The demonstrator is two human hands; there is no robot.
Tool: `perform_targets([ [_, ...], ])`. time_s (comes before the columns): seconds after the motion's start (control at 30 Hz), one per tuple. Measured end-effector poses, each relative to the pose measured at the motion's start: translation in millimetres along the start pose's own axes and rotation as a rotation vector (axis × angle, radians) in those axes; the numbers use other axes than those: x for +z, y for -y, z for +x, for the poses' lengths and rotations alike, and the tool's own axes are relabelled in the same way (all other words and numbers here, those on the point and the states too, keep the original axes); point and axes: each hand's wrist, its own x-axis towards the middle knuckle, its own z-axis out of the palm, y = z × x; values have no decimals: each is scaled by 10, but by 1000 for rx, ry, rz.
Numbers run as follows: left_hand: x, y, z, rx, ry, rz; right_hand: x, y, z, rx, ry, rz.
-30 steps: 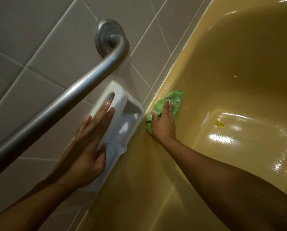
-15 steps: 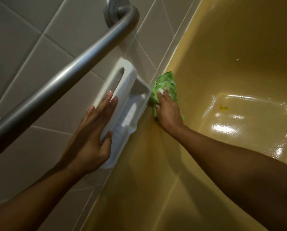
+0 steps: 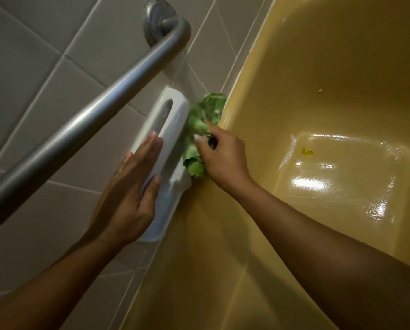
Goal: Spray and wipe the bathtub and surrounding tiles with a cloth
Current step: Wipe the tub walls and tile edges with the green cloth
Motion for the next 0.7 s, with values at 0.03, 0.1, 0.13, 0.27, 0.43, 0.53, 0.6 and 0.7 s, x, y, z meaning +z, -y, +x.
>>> perform_targets([
  [0.03, 3, 5, 0, 3, -4, -3, 80, 25, 18, -52, 54, -68],
  [0.1, -1, 11, 2, 4, -1, -9, 221, -19, 66, -112, 201, -230],
  [0.13, -3, 14, 1, 6, 2, -12, 265, -59, 92, -153, 275, -310],
  [0.27, -16, 33, -13, 3, 9, -38, 320, -126, 158, -290, 389, -495],
  [0.43, -9, 53, -24, -6, 1, -27, 359, -328, 38, -419, 315, -639],
  [0.53, -8, 58, -29, 1, -1, -21, 310, -382, -14, -387, 310, -551],
  [0.6, -12, 57, -28, 0, -3, -18, 304, -427, -35, -389, 304, -489],
  [0.7, -12, 62, -22, 5, -24, -33, 327, -476, -83, -367, 294, -445],
])
